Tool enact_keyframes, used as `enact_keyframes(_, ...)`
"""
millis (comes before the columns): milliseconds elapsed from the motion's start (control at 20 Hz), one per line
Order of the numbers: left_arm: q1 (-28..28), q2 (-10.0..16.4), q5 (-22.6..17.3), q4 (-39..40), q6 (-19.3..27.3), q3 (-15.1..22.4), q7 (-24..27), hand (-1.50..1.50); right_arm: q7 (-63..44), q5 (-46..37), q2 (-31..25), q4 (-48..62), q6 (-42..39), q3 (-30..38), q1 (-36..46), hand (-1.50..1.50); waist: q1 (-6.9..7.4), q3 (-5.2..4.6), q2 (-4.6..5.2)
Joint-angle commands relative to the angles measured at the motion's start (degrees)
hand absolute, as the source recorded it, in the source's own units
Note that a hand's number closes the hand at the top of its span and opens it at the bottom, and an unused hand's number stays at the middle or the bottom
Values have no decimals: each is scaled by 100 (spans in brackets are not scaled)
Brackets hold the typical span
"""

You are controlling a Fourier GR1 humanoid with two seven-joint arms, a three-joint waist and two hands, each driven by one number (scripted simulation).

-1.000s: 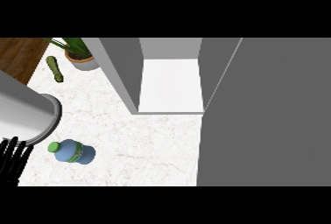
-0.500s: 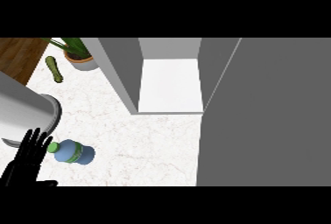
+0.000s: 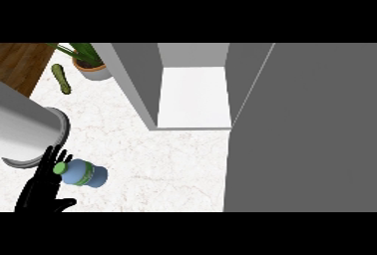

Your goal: Pick up the bottled water, place it into the cabinet and close the cabinet

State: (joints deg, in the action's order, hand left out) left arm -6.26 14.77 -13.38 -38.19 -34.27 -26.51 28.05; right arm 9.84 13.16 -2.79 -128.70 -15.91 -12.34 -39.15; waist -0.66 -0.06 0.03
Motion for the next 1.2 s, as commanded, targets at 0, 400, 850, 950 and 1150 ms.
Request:
enact_keyframes(0,-388,97,195,752,0,99,526,-150,-136,342,-211,-101,-110,298,45,-150,2,0,1)
enact_keyframes(400,-573,62,312,1636,-291,220,1143,-150,179,74,-96,-293,-171,-71,-473,-150,-49,-7,2)
enact_keyframes(850,-1031,-72,32,1858,-760,197,836,-150,-224,33,83,231,187,34,621,-150,7,-8,22)
enact_keyframes(950,-887,-242,61,1903,-758,248,971,-150,-215,-155,198,290,278,-202,516,-150,-7,-10,19)
enact_keyframes(1150,-1014,-204,-78,1929,-896,204,836,-150,-124,-182,202,251,254,-278,413,-150,-33,-9,14)
